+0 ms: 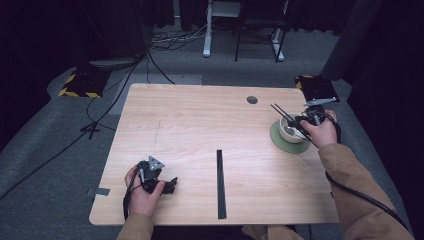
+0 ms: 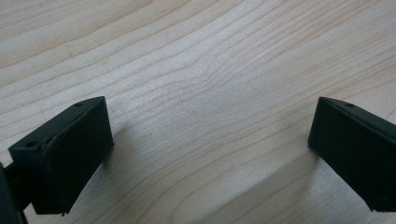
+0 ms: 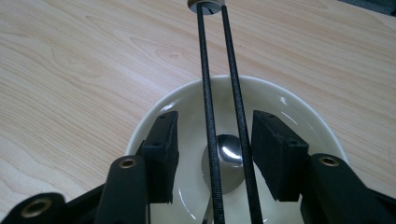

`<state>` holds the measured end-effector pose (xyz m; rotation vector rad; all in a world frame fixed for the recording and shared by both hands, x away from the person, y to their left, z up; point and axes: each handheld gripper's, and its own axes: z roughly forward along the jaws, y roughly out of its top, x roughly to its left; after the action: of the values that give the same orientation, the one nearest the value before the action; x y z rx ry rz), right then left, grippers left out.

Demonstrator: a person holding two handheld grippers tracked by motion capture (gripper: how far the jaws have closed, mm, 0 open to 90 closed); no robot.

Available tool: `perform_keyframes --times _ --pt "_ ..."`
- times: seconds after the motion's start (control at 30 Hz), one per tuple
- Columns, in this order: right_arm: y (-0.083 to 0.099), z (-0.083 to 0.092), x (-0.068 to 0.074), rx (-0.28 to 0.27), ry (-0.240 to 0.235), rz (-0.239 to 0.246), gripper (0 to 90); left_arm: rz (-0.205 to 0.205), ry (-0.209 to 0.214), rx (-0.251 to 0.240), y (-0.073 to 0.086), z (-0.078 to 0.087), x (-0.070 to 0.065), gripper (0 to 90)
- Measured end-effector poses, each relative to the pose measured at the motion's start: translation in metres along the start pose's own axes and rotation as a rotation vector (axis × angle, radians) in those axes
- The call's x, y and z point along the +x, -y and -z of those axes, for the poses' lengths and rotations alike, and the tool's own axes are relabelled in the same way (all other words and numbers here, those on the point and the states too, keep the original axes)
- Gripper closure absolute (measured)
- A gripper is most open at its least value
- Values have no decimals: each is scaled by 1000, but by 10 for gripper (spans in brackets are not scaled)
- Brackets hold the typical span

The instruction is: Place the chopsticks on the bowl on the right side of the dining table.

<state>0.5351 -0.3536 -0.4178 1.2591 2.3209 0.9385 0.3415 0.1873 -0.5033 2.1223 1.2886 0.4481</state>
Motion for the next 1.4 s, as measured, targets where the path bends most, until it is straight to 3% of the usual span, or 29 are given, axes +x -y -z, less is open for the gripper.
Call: perform_keyframes --times 0.4,0.5,0.73,1.1,1.23,1.4 --pt "1 2 10 -3 -43 21 542 8 -2 -1 -1 -1 0 0" --pt "1 6 11 -34 -44 27 519 8 -2 -1 -1 -1 0 0" --pt "7 39 10 -129 -15 3 482 8 -1 -1 -1 -1 0 0" --pt "41 94 11 -235 4 -27 443 9 0 -1 -1 -1 0 0" --pt "54 108 14 -255 13 -32 440 10 3 0 -1 -1 0 0" --pt "71 115 17 -239 32 -22 437 10 1 -3 -1 -1 -1 0"
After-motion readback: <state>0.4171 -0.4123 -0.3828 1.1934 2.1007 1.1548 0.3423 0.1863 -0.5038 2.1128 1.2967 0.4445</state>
